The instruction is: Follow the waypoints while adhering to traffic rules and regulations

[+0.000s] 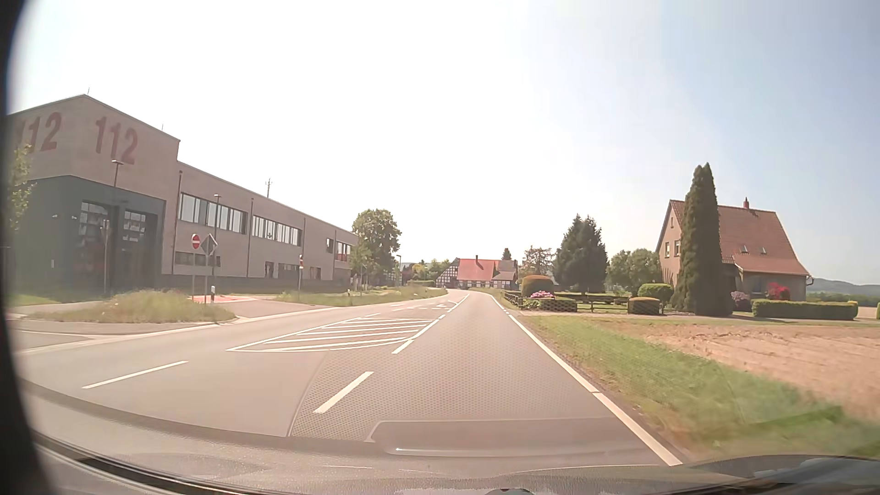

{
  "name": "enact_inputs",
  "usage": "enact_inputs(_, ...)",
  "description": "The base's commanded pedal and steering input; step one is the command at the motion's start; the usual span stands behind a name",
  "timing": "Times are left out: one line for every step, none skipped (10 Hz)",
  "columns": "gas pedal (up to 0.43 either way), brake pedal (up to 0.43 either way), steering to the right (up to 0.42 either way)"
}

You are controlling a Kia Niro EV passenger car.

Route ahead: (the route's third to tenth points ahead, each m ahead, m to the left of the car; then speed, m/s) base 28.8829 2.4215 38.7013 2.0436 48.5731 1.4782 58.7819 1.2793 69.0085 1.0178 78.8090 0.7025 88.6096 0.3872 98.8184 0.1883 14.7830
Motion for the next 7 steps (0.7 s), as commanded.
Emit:
enact_inputs(0.110, 0.000, 0.006)
enact_inputs(0.110, 0.000, 0.006)
enact_inputs(0.110, 0.000, 0.005)
enact_inputs(0.110, 0.000, 0.005)
enact_inputs(0.110, 0.000, 0.005)
enact_inputs(0.079, 0.000, 0.005)
enact_inputs(0.059, 0.000, 0.005)
